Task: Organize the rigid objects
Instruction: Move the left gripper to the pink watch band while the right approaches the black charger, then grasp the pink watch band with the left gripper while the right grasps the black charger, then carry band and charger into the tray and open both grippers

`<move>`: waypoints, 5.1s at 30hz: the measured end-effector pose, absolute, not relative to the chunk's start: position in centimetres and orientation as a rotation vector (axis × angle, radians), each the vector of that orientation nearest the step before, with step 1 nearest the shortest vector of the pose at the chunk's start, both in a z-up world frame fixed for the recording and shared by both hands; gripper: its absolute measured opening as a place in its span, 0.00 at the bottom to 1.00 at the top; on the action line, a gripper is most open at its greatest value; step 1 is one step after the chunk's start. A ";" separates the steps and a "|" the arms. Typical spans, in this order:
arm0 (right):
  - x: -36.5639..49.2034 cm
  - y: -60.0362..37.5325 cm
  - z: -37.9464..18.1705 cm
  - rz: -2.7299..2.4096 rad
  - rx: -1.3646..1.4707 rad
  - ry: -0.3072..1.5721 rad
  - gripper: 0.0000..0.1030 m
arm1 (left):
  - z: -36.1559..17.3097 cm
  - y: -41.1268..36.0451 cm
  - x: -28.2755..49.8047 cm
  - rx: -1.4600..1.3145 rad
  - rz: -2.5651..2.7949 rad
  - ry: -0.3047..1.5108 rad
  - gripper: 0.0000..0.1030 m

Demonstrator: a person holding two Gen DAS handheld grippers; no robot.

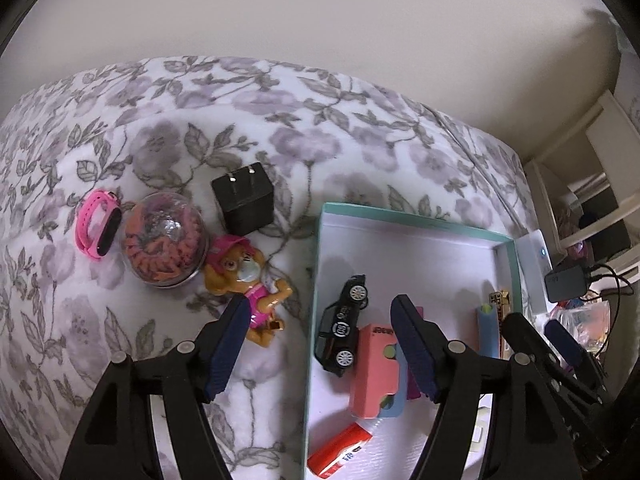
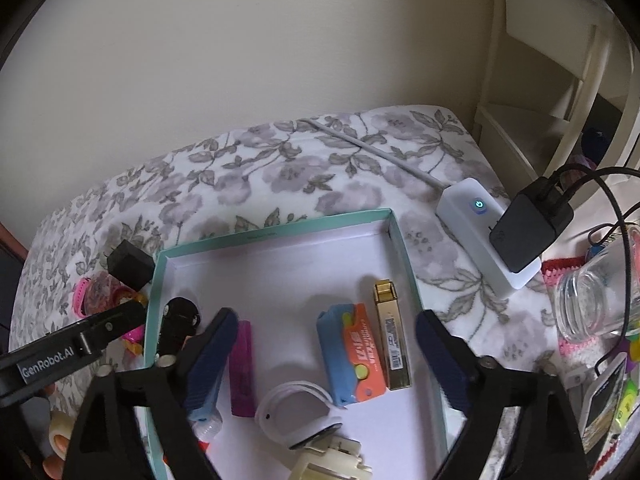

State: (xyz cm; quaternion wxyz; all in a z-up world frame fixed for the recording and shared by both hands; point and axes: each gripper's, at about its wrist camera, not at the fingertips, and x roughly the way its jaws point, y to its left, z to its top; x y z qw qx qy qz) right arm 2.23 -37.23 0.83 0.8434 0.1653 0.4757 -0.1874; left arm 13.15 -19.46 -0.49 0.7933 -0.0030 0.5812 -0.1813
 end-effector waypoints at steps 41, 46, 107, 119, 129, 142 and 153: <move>12.8 -24.0 2.1 -0.134 0.296 0.919 0.95 | -1.5 0.3 22.7 -0.140 -0.036 1.168 0.71; 15.7 -22.4 -0.3 -0.114 0.286 0.981 0.88 | -3.0 0.5 23.3 -0.120 -0.027 1.179 0.71; 13.3 -26.0 0.5 -0.189 0.273 0.872 0.48 | 3.3 -4.5 21.0 -0.058 -0.167 1.007 0.07; 8.0 -34.9 1.1 -0.341 0.280 0.933 0.48 | 2.4 -16.8 15.6 0.023 -0.462 1.064 0.07; 5.5 -38.5 0.8 -0.393 0.320 0.956 0.49 | -0.9 -23.1 12.7 0.159 -0.552 1.103 0.08; 6.5 -37.7 -1.9 -0.388 0.315 1.032 0.62 | -2.6 -23.9 12.1 0.199 -0.543 1.132 0.11; 6.6 -37.9 -2.1 -0.415 0.334 1.025 0.82 | -1.6 -22.7 12.9 0.149 -0.538 1.127 0.58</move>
